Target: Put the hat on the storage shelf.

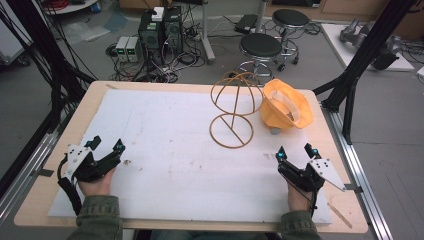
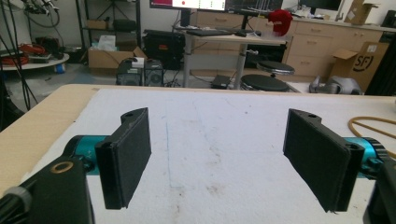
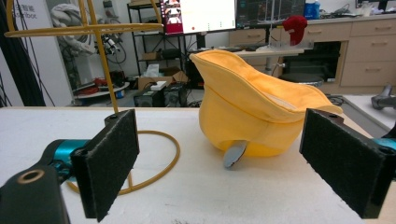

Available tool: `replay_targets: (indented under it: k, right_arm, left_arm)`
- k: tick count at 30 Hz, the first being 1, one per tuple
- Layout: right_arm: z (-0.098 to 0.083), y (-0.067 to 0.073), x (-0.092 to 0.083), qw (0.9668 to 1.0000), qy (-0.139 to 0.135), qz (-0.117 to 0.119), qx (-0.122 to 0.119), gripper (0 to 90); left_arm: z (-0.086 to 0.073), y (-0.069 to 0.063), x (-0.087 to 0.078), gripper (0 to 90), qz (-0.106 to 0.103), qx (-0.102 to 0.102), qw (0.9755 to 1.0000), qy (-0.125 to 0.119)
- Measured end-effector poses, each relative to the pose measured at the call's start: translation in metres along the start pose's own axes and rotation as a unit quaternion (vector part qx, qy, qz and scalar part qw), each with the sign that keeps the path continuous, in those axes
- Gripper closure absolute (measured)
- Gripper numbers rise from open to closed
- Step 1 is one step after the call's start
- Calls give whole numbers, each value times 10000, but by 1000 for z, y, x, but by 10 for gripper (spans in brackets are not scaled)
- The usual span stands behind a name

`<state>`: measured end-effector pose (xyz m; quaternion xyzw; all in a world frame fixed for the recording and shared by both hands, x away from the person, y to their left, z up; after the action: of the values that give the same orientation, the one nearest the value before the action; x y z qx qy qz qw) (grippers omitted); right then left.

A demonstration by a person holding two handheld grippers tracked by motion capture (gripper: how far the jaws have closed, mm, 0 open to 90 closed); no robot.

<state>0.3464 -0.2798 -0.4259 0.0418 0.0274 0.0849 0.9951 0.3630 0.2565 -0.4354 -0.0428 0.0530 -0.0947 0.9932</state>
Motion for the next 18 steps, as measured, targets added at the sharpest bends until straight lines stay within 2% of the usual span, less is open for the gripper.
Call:
replay_targets:
  k: [11, 18]
  right_arm:
    - [1, -3, -5, 9999, -45, -97, 34, 109]
    - [2, -3, -4, 9999, -81, -76, 39, 109]
  left_arm:
    - [0, -2, 1, 235, -39, 2, 10000, -10]
    - [0, -2, -1, 234, -33, 35, 10000, -16]
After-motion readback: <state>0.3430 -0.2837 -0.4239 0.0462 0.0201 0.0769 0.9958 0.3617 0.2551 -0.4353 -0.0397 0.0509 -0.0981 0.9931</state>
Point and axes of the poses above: each handheld gripper's, and its own axes: x roughly forward along the jaws, z roughly out of its top, y roughly to its left, the point moved 9 cm from there along x, roughly forward along the jaws
